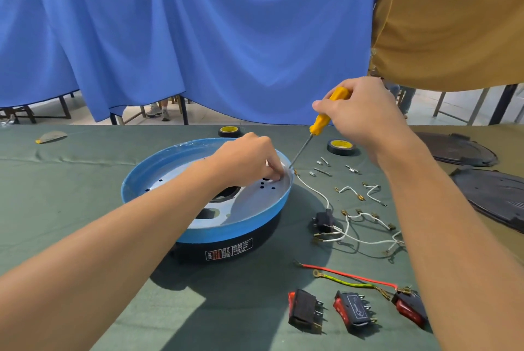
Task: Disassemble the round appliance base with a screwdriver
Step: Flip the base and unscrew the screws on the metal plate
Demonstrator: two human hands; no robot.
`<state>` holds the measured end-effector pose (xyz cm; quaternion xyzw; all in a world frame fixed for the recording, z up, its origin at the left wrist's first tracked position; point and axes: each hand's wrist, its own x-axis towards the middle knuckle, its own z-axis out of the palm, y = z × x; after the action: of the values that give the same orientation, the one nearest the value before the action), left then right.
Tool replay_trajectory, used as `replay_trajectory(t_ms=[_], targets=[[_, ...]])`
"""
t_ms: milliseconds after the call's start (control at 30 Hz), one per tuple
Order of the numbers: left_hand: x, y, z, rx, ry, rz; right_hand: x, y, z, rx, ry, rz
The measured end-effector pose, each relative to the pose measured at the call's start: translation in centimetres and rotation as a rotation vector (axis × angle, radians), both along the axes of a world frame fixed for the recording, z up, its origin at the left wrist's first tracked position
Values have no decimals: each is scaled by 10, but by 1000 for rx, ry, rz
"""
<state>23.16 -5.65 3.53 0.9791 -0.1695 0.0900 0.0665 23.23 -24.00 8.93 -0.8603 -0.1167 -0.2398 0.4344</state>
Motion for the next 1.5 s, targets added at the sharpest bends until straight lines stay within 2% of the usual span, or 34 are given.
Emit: replay_trajectory(t_ms=[267,500,667,800,867,933,1000,1100,1167,1333,1500], targets=[[0,-6,-4,55,-13,-8,-1,5,0,-6,-31,24],[4,-8,-3,-37,77,22,-2,4,0,-18,-49,68],[6,-8,2,-136,50,19,2,1,-1,81,-47,36],[6,-5,19,-182,-28,18,3,0,-2,249,-31,83],[4,-4,27,-234,-62,15,6,0,2,390,53,121],[1,-5,35,-263,-102,8,8,-3,3,516,215,227],[-3,-8,40,-267,-147,-5,8,-4,-5,493,386,316],[-6,-13,44,-259,-168,-28,5,1,-19,352,613,360],[-7,-16,45,-239,-159,-41,5,5,-25,364,728,388],[-5,-19,38,-168,-190,-75,13,7,-36,736,928,470],[4,-21,27,-173,-243,-145,17,5,-46,911,981,478]])
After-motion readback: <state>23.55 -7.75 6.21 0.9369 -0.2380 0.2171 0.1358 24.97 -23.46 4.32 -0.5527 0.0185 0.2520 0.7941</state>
